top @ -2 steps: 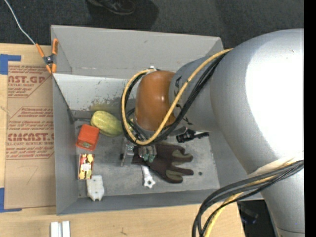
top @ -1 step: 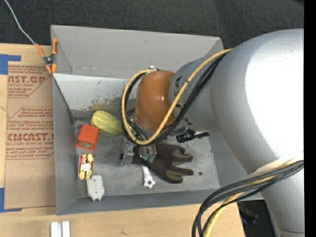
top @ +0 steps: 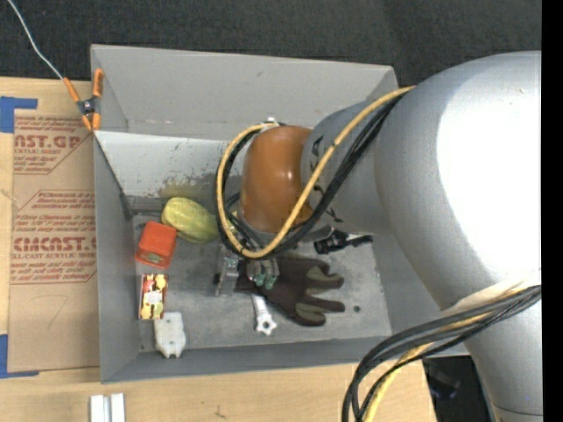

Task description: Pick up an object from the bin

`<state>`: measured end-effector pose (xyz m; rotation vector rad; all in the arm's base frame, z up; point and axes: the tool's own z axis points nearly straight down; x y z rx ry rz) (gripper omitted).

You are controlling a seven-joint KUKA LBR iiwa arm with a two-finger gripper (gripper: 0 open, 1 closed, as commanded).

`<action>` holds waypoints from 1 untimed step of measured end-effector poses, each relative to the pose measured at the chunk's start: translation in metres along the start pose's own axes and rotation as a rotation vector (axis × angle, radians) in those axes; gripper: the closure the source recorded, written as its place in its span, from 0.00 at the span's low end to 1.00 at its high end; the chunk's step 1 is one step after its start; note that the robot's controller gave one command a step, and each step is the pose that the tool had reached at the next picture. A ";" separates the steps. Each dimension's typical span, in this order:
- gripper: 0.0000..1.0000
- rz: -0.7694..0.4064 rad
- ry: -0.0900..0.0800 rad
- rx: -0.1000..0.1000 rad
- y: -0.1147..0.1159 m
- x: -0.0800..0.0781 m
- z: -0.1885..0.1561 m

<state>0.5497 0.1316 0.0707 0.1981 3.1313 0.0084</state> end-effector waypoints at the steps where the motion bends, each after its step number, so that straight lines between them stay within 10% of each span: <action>1: 1.00 0.000 0.000 0.000 0.000 0.000 0.000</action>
Offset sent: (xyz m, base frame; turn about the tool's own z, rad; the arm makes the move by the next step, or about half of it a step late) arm 0.0000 0.0000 0.0000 0.0000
